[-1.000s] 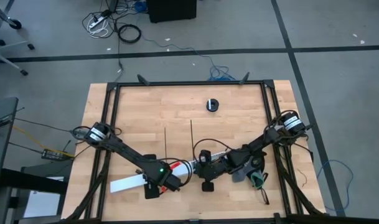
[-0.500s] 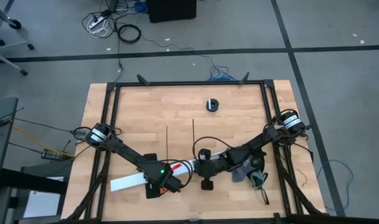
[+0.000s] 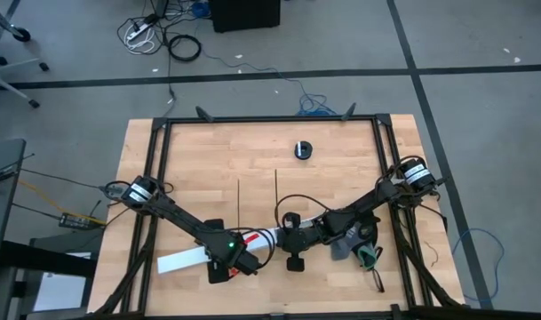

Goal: Ziptie cables
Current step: Close the white cable duct

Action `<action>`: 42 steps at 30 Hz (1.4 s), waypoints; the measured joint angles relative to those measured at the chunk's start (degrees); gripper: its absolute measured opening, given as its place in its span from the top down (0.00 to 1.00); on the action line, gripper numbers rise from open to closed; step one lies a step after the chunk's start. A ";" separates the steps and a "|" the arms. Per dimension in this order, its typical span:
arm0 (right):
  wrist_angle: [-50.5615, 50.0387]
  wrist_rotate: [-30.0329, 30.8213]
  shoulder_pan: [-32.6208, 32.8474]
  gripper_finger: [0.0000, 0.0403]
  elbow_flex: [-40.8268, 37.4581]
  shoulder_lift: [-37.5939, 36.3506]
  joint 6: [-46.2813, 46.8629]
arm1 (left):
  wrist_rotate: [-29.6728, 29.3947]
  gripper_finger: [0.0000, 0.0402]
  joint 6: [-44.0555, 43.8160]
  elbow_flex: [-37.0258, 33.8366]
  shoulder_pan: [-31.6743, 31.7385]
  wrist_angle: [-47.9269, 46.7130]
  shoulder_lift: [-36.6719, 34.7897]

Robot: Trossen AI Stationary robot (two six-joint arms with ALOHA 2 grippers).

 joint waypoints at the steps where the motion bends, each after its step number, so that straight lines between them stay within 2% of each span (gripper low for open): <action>1: 0.00 -0.02 0.00 1.00 0.00 0.00 0.00 | 0.01 0.44 -0.17 0.00 0.01 0.01 0.00; 15: 0.48 -0.74 0.02 0.98 0.00 0.00 -0.27 | 0.14 0.44 -0.48 0.00 0.03 -0.02 -0.11; 19: 0.48 -5.46 -0.02 0.92 0.04 -0.19 -0.48 | 0.29 0.44 -0.46 0.00 0.03 -0.06 -0.12; 23: -0.97 -7.28 0.00 0.83 0.01 -1.26 -0.91 | 0.26 0.44 -0.40 0.04 0.07 0.07 -0.17; 30: -2.79 -5.87 0.03 0.70 -0.11 -5.78 -3.39 | 0.38 0.44 -0.33 0.04 0.05 -0.08 -0.17; 34: -3.13 -1.66 0.15 0.66 -0.06 -7.81 -5.39 | 0.36 0.44 -0.33 0.04 0.05 -0.08 -0.17; 38: -2.97 2.41 0.12 0.70 -0.04 -7.93 -6.75 | 0.36 0.44 -0.33 0.04 0.05 -0.10 -0.17; 42: -0.94 3.44 -0.04 0.85 -0.04 -7.82 -8.23 | 0.34 0.44 -0.35 0.04 0.05 -0.12 -0.17</action>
